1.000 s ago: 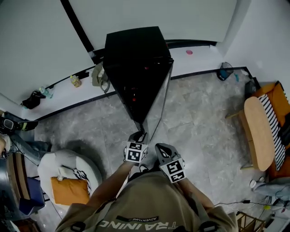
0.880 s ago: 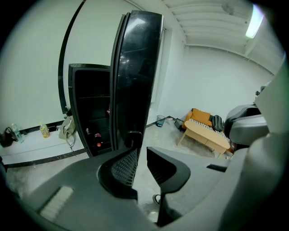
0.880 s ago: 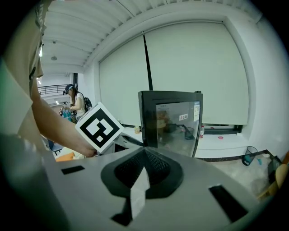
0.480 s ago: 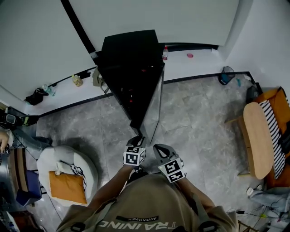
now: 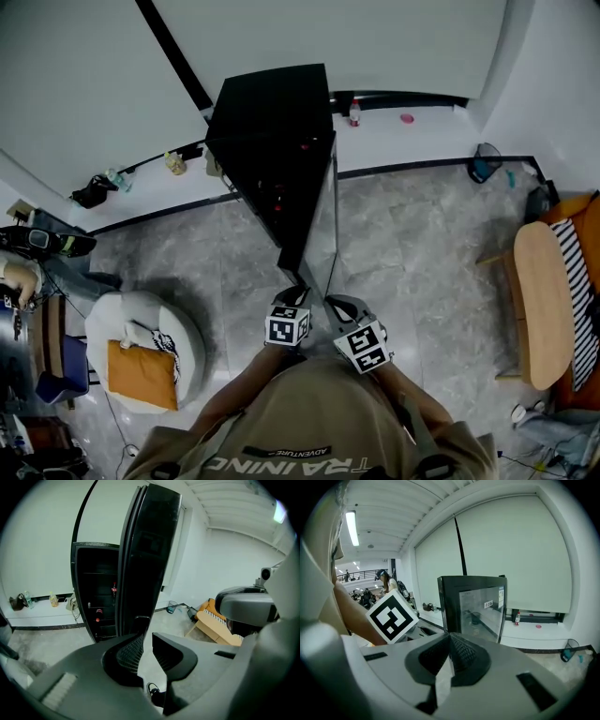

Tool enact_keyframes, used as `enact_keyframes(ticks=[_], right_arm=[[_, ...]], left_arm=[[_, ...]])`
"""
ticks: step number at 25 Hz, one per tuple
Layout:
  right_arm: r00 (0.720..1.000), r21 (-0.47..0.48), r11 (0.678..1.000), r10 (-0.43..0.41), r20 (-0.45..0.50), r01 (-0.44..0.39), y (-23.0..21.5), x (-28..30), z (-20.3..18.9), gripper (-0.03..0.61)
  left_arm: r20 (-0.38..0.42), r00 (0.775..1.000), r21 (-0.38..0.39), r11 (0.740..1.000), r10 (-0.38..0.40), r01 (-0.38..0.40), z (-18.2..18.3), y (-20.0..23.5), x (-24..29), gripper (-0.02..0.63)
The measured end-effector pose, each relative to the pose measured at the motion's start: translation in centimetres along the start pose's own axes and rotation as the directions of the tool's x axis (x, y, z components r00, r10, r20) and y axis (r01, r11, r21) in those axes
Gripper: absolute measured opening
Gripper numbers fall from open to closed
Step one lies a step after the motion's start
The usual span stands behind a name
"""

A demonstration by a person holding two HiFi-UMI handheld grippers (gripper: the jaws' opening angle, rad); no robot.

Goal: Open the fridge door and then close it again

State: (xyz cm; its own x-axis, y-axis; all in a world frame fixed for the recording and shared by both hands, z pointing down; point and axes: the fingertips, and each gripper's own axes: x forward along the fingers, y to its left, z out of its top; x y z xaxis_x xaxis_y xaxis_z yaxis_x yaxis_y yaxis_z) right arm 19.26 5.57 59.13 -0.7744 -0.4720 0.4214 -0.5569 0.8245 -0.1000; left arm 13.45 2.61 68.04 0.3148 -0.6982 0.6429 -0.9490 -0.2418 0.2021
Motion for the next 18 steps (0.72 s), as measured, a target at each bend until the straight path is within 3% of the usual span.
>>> enact_keyframes(ticks=[18], right_arm=[[0.998, -0.031, 0.998, 0.052, -0.034, -0.053, -6.0, -4.5, -3.4, -0.005]], left_arm=[[0.052, 0.998, -0.084, 0.996, 0.027, -0.022, 0.1, -7.1, 2.2, 0.054]])
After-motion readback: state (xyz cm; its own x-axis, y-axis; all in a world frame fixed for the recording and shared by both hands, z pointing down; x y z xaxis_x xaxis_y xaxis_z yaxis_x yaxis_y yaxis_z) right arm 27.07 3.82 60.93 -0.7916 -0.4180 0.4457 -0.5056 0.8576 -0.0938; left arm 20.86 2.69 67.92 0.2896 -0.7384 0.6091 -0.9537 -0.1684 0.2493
